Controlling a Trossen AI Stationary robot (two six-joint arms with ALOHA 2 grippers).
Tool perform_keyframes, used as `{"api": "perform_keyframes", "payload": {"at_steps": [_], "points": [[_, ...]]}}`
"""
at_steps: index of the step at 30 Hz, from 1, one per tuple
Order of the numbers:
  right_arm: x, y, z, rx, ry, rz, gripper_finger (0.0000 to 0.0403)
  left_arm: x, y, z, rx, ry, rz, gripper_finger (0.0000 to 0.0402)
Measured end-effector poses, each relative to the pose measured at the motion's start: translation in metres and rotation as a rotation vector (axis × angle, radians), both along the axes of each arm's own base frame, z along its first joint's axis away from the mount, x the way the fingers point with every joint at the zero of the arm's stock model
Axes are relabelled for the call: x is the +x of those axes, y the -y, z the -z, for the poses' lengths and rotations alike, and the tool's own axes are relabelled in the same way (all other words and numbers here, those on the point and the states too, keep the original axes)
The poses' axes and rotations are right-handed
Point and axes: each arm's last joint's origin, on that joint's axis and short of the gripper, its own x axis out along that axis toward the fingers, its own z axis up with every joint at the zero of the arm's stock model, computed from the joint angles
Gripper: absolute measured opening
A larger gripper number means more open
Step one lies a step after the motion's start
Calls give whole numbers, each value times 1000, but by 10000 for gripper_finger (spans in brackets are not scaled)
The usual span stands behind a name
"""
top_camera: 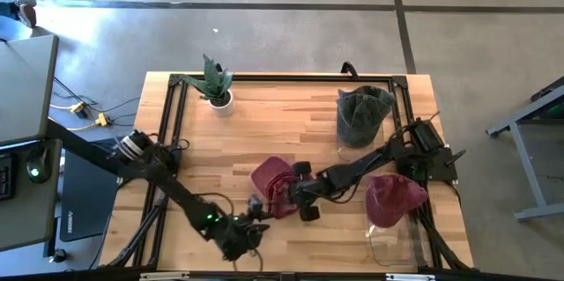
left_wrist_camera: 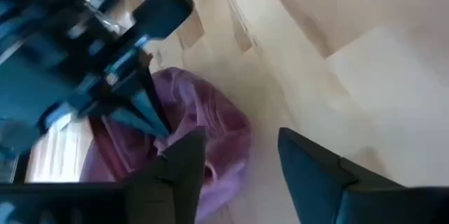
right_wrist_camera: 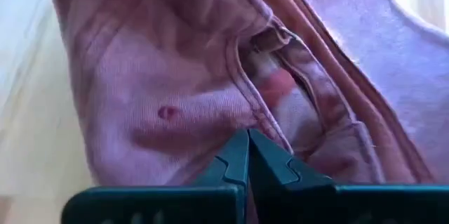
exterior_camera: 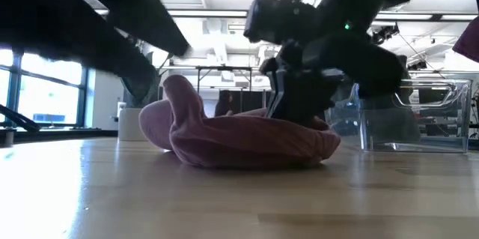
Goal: Pick & Place hat
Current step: Put the red cap into the bottom transparent bin
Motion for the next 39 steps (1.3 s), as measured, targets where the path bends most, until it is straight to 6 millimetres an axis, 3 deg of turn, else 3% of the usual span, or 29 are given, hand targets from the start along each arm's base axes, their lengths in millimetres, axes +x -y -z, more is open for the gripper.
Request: {"api": "perform_keyframes", "payload": {"at_steps": [9, 16, 21, 23, 25, 30, 39], "points": [[-2, 17, 17, 176, 18, -59, 2, 38, -37, 19, -36, -131, 69, 172], [-2, 17, 17, 205, 16, -80, 5, 46, -55, 22, -70, -170, 22, 114], [-3, 16, 17, 211, 13, -99, 3, 44, -54, 24, -96, -219, 64, 26], [-3, 16, 17, 215, 11, -110, 5, 44, -54, 24, -102, -234, 75, 9], [-3, 16, 18, 212, 9, -130, 6, 45, -53, 21, -93, -223, 65, 13], [-3, 15, 17, 197, 11, -181, 2, 46, -40, -11, -57, -108, 21, 4], [-7, 7, 5, 46, 68, -203, 25, 39, -34, -19, -72, -139, 11, 2]]}}
